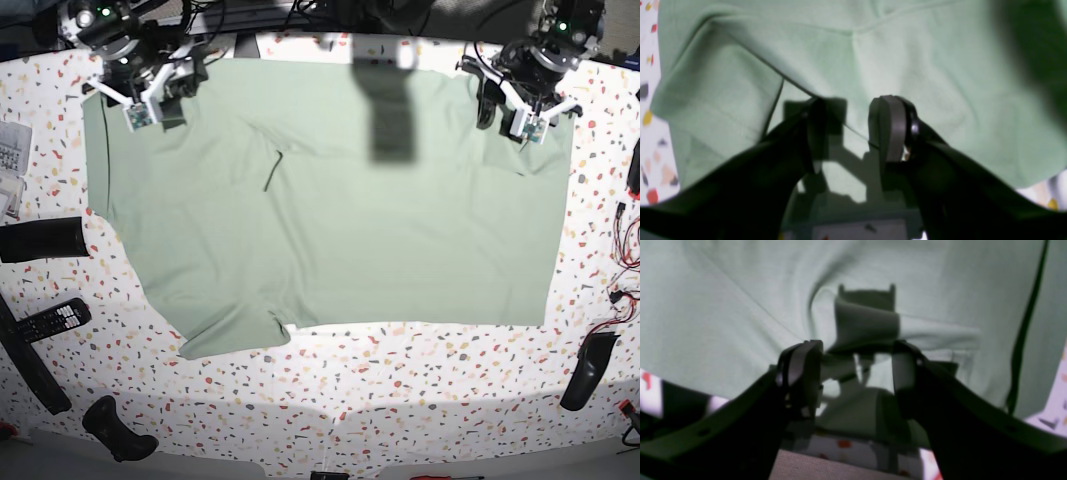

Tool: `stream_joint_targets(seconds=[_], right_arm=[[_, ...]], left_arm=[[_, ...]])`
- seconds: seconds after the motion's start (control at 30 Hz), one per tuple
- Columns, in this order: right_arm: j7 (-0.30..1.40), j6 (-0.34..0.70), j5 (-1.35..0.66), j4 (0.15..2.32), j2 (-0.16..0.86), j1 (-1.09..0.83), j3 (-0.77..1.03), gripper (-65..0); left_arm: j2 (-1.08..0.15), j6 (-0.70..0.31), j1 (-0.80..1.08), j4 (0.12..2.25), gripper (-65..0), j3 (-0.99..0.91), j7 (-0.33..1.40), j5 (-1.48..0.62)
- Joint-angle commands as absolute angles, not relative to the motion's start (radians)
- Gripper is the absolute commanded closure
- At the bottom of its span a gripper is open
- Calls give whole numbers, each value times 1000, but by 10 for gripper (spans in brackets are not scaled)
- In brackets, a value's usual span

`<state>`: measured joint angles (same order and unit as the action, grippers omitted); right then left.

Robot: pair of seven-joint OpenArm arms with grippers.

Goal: Fold the T-shirt properly
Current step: 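Drag the shirt with both grippers to spread it flat across the table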

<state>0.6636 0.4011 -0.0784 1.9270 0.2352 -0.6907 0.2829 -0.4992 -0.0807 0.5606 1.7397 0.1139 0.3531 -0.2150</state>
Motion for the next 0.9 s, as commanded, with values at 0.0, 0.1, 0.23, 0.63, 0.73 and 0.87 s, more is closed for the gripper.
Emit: stream_joint_targets(seconds=[0.0, 0.1, 0.23, 0.63, 0.73, 0.87], right_arm=[[656, 404, -74, 1948, 244, -700, 299, -327], [656, 404, -74, 1948, 244, -701, 326, -327], [674, 404, -74, 1948, 244, -701, 355, -327], [683, 404, -82, 1949, 244, -702, 363, -327], [690, 404, -82, 1950, 244, -702, 363, -327], [687, 404, -82, 1980, 245, -701, 363, -327]], left_arm=[[-513, -59, 577, 1754, -239, 111, 371, -202], [-510, -35, 585, 1763, -239, 111, 382, -177], [-510, -33, 591, 1787, -239, 111, 421, -175], [-510, 35, 627, 1937, -239, 111, 426, -25], [-511, 84, 615, 1937, -239, 111, 427, 16], [-511, 88, 588, 1937, -239, 111, 426, 102]])
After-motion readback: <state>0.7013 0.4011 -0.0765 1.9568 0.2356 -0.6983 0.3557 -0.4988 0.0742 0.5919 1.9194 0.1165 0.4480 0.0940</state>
